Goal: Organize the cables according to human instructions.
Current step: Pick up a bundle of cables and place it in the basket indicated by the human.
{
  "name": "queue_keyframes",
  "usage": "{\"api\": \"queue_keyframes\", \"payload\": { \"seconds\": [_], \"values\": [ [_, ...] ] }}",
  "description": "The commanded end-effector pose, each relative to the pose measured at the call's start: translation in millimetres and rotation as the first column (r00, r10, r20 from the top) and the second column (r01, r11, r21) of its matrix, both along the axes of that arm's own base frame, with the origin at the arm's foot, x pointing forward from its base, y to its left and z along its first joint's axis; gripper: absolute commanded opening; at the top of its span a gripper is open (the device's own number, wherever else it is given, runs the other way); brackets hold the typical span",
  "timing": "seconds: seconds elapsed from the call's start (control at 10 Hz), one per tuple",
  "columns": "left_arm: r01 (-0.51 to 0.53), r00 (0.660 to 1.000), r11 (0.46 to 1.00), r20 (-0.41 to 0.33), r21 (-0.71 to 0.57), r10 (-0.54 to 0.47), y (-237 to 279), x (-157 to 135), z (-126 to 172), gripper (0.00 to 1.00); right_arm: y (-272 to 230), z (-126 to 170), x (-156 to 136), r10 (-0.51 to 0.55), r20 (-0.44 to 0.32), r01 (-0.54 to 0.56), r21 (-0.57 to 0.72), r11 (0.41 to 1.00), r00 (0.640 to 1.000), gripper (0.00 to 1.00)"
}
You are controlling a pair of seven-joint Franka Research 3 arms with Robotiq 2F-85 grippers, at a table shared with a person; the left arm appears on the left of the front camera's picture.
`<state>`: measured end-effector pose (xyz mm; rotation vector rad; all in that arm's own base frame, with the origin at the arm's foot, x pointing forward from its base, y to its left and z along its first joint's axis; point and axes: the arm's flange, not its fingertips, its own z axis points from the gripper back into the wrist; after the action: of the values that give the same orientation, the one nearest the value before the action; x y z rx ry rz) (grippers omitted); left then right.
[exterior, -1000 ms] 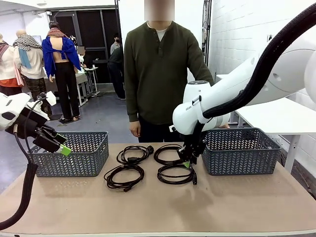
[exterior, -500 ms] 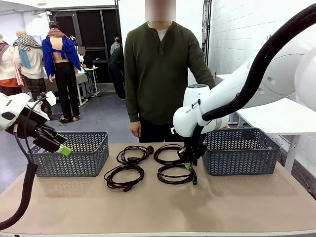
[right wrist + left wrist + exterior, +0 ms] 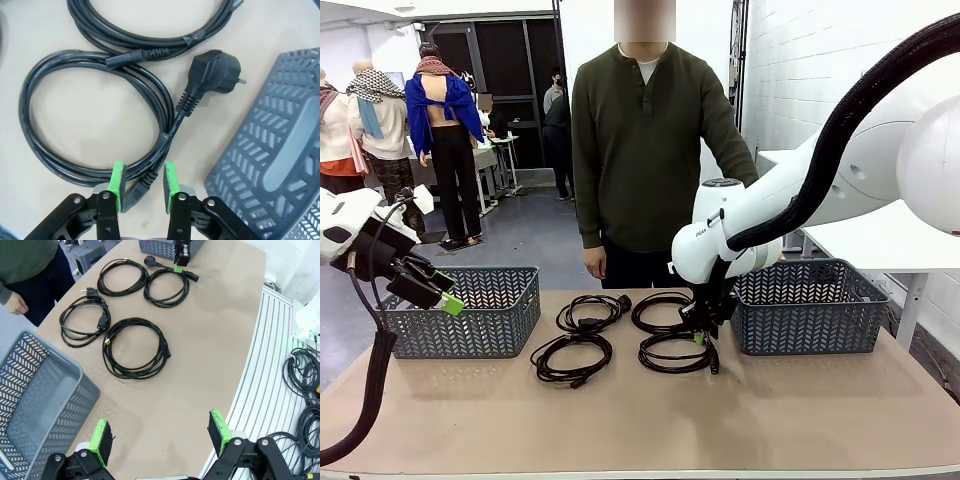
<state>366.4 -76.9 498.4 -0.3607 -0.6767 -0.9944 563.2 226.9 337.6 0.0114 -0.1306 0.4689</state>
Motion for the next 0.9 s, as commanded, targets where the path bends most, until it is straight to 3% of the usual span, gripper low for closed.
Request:
{"api": "queue_keyframes", "payload": {
  "seconds": [0.0,0.8],
  "values": [
    [0.02,1.0,1.0,0.007,-0.013,-0.02,3.0,3.0,-1.0,1.0,-0.5,-6.3,11.7,-0.033,-0.002,0.033,-0.006,0.999,0.999,0.41],
    [0.02,1.0,1.0,0.007,-0.013,-0.02,3.0,3.0,-1.0,1.0,-0.8,-19.5,18.7,-0.089,-0.007,0.089,-0.036,0.995,0.996,0.41]
  ]
}}
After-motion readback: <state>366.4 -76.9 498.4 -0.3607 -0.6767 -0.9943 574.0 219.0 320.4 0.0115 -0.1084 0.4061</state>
